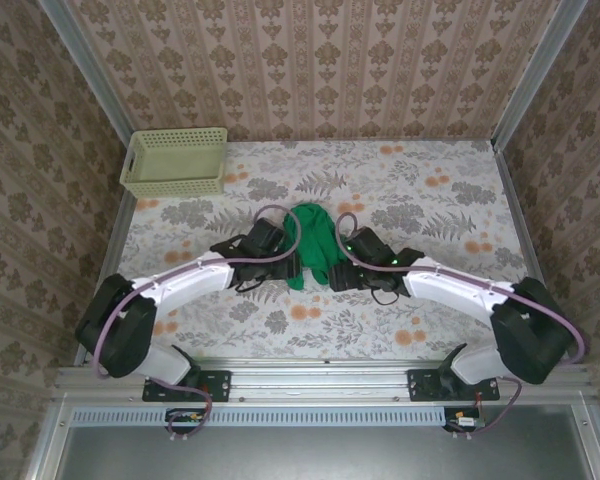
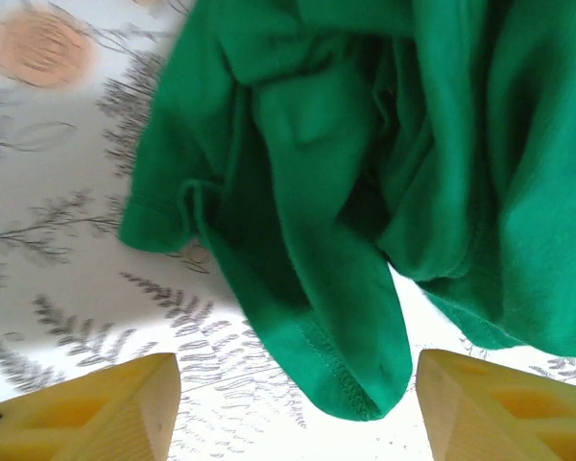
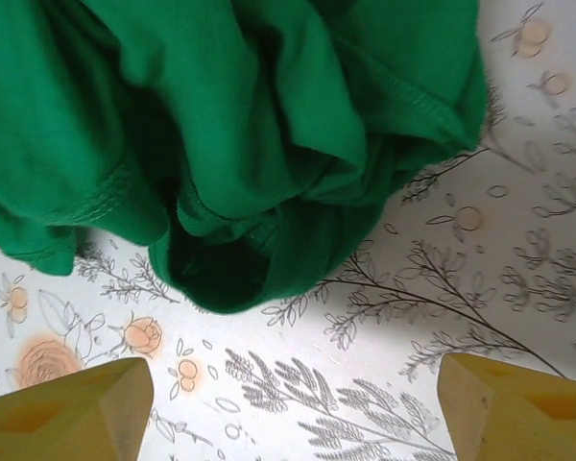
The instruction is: Fold the inside-out t-shirt
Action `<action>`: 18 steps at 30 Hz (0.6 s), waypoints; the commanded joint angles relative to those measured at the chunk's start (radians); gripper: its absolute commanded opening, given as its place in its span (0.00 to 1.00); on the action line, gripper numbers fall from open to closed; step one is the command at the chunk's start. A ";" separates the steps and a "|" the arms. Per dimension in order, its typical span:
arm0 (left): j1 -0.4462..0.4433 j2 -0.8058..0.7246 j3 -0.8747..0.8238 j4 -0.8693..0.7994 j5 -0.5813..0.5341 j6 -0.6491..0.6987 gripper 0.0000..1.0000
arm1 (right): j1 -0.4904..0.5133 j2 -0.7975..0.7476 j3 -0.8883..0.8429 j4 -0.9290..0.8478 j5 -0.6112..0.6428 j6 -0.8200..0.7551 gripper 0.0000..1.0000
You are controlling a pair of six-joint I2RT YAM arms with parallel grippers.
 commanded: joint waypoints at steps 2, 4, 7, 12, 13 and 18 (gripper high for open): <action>-0.008 0.067 0.007 0.113 0.055 -0.015 0.61 | 0.014 0.080 0.047 0.051 0.010 0.054 0.74; -0.005 0.104 0.024 0.120 0.057 -0.014 0.56 | 0.016 0.110 0.057 0.057 0.020 0.059 0.71; 0.009 0.152 0.048 0.120 0.053 -0.015 0.45 | 0.014 0.145 0.059 0.097 0.031 0.059 0.67; 0.042 0.186 0.060 0.142 0.073 -0.013 0.26 | 0.014 0.219 0.127 0.076 0.062 0.053 0.57; 0.048 0.186 0.064 0.139 0.074 -0.012 0.21 | 0.013 0.236 0.142 0.057 0.077 0.049 0.53; 0.070 0.136 0.059 0.095 0.042 0.003 0.02 | 0.013 0.233 0.156 -0.024 0.188 0.025 0.22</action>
